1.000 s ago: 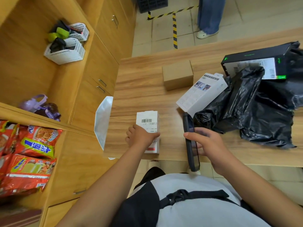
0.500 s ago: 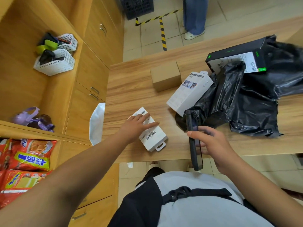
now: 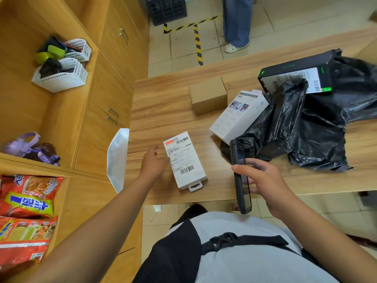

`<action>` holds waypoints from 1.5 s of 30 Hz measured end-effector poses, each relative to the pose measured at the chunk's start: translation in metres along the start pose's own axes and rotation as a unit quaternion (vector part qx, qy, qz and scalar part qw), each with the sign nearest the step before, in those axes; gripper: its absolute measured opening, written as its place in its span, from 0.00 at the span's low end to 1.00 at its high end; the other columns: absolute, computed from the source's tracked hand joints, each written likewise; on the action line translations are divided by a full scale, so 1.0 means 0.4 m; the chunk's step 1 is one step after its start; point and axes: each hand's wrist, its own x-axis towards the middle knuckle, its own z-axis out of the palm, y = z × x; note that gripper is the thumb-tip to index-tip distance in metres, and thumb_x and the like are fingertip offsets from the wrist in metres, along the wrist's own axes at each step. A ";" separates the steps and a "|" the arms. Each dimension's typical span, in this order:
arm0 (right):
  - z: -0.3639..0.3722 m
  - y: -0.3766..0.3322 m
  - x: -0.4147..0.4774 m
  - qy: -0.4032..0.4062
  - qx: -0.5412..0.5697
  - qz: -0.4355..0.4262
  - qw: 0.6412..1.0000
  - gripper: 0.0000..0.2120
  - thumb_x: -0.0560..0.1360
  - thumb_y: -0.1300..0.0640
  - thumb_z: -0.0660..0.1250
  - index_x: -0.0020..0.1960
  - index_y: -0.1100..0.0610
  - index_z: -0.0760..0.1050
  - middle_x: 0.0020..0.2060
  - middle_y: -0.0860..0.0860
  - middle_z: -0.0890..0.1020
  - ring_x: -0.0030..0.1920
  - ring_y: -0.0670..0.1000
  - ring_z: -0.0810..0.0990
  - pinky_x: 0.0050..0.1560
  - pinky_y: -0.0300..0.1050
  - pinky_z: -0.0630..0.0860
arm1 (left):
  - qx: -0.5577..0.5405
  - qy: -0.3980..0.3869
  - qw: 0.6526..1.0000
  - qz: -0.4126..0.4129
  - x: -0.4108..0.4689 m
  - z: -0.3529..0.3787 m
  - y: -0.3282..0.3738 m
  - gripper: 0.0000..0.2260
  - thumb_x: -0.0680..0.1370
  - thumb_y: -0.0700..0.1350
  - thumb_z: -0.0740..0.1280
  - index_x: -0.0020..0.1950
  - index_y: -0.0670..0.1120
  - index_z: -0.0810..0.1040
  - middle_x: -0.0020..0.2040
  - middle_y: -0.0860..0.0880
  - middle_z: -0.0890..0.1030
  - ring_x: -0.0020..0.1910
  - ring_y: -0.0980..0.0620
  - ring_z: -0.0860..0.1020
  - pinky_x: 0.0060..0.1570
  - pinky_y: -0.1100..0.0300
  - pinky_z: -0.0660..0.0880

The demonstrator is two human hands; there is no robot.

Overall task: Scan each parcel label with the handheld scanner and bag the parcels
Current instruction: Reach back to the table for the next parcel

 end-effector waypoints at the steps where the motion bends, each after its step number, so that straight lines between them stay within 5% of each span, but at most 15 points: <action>1: 0.008 -0.002 0.001 0.004 -0.002 0.001 1.000 0.28 0.69 0.48 0.79 0.66 0.54 0.78 0.54 0.54 0.84 0.54 0.56 0.82 0.47 0.50 0.79 | -0.102 -0.008 0.991 -0.085 -0.004 0.004 -0.010 0.27 0.75 0.44 0.73 0.73 0.49 0.69 0.66 0.45 0.75 0.53 0.47 0.76 0.41 0.59 0.73; 3: 0.027 -0.009 0.001 0.012 -0.008 0.005 1.000 0.29 0.69 0.48 0.79 0.67 0.54 0.78 0.55 0.54 0.84 0.55 0.57 0.82 0.49 0.52 0.80 | -0.222 -0.042 0.961 -0.162 -0.004 0.016 -0.028 0.21 0.76 0.42 0.73 0.67 0.43 0.74 0.55 0.44 0.82 0.47 0.47 0.78 0.43 0.56 0.76; 6: 0.062 -0.020 0.001 0.025 -0.025 0.013 0.999 0.30 0.68 0.47 0.79 0.67 0.54 0.78 0.57 0.55 0.83 0.55 0.57 0.82 0.49 0.54 0.82 | -0.241 -0.074 0.959 -0.126 0.002 0.034 -0.029 0.14 0.76 0.34 0.70 0.60 0.44 0.78 0.50 0.48 0.84 0.49 0.48 0.83 0.50 0.52 0.81; 9: 0.101 -0.034 -0.004 0.038 -0.039 0.036 0.998 0.31 0.68 0.48 0.80 0.68 0.55 0.77 0.59 0.56 0.83 0.57 0.60 0.83 0.56 0.62 0.82 | -0.226 -0.076 0.969 -0.067 0.008 0.045 -0.022 0.19 0.74 0.28 0.64 0.56 0.50 0.79 0.51 0.48 0.84 0.51 0.47 0.83 0.54 0.49 0.80; 12: 0.132 -0.058 -0.008 0.039 -0.051 0.035 0.997 0.27 0.67 0.48 0.80 0.63 0.54 0.80 0.57 0.57 0.84 0.52 0.59 0.84 0.41 0.50 0.84 | -0.214 -0.098 0.972 -0.025 0.028 0.044 -0.029 0.22 0.73 0.27 0.62 0.59 0.48 0.81 0.54 0.46 0.84 0.54 0.44 0.83 0.58 0.44 0.78; 15: 0.150 -0.087 -0.010 0.035 -0.130 0.046 0.990 0.38 0.60 0.40 0.81 0.66 0.54 0.79 0.58 0.56 0.83 0.53 0.57 0.83 0.53 0.57 0.82 | -0.172 -0.113 0.979 0.013 0.050 0.039 -0.038 0.23 0.73 0.27 0.63 0.63 0.47 0.81 0.51 0.48 0.83 0.53 0.43 0.82 0.56 0.46 0.79; 18: 0.170 -0.130 -0.021 0.020 -0.207 0.061 0.976 0.42 0.61 0.41 0.81 0.71 0.54 0.75 0.61 0.53 0.82 0.48 0.49 0.85 0.44 0.43 0.79 | -0.108 -0.126 0.985 0.046 0.072 0.027 -0.039 0.22 0.72 0.30 0.65 0.62 0.48 0.82 0.50 0.47 0.85 0.50 0.46 0.83 0.53 0.53 0.79; 23: 0.224 -0.191 -0.031 0.002 -0.364 0.113 0.924 0.37 0.65 0.45 0.82 0.70 0.52 0.75 0.45 0.42 0.78 0.29 0.43 0.84 0.21 0.28 0.70 | -0.082 -0.168 0.980 0.069 0.106 0.013 -0.042 0.24 0.71 0.31 0.65 0.63 0.49 0.82 0.44 0.46 0.84 0.47 0.46 0.82 0.52 0.56 0.77; 27: 0.266 -0.215 -0.037 -0.027 -0.453 0.156 0.878 0.25 0.62 0.41 0.82 0.53 0.50 0.80 0.42 0.47 0.83 0.32 0.47 0.83 0.26 0.34 0.75 | -0.066 -0.174 0.978 0.098 0.115 0.009 -0.048 0.23 0.72 0.32 0.65 0.62 0.51 0.82 0.37 0.53 0.81 0.44 0.50 0.80 0.47 0.60 0.75; 31: 0.301 -0.211 -0.049 -0.041 -0.528 0.178 0.829 0.33 0.58 0.35 0.79 0.54 0.57 0.84 0.41 0.56 0.87 0.27 0.50 0.84 0.30 0.40 0.77 | -0.052 -0.188 0.971 0.136 0.124 0.008 -0.054 0.23 0.72 0.33 0.64 0.62 0.51 0.82 0.37 0.53 0.81 0.45 0.49 0.80 0.42 0.63 0.71; 37: 0.331 -0.181 -0.071 -0.045 -0.503 0.219 0.835 0.39 0.53 0.37 0.80 0.54 0.63 0.82 0.40 0.61 0.87 0.32 0.59 0.84 0.32 0.48 0.77 | -0.057 -0.207 0.960 0.178 0.140 0.009 -0.067 0.25 0.72 0.33 0.62 0.62 0.54 0.82 0.32 0.56 0.77 0.39 0.52 0.76 0.32 0.77 0.66; 41: 0.345 -0.173 -0.085 -0.030 -0.464 0.239 0.852 0.35 0.54 0.41 0.81 0.48 0.66 0.79 0.25 0.56 0.78 0.22 0.56 0.76 0.27 0.45 0.74 | -0.059 -0.225 0.956 0.178 0.148 0.006 -0.069 0.25 0.73 0.33 0.63 0.63 0.54 0.82 0.32 0.56 0.78 0.37 0.54 0.75 0.33 0.77 0.67; 45: 0.351 -0.159 -0.091 -0.018 -0.448 0.241 0.861 0.27 0.55 0.41 0.81 0.40 0.60 0.76 0.25 0.55 0.75 0.21 0.56 0.73 0.26 0.42 0.71 | -0.056 -0.244 0.952 0.177 0.158 0.002 -0.070 0.25 0.72 0.34 0.62 0.61 0.58 0.82 0.38 0.48 0.84 0.40 0.48 0.79 0.37 0.70 0.72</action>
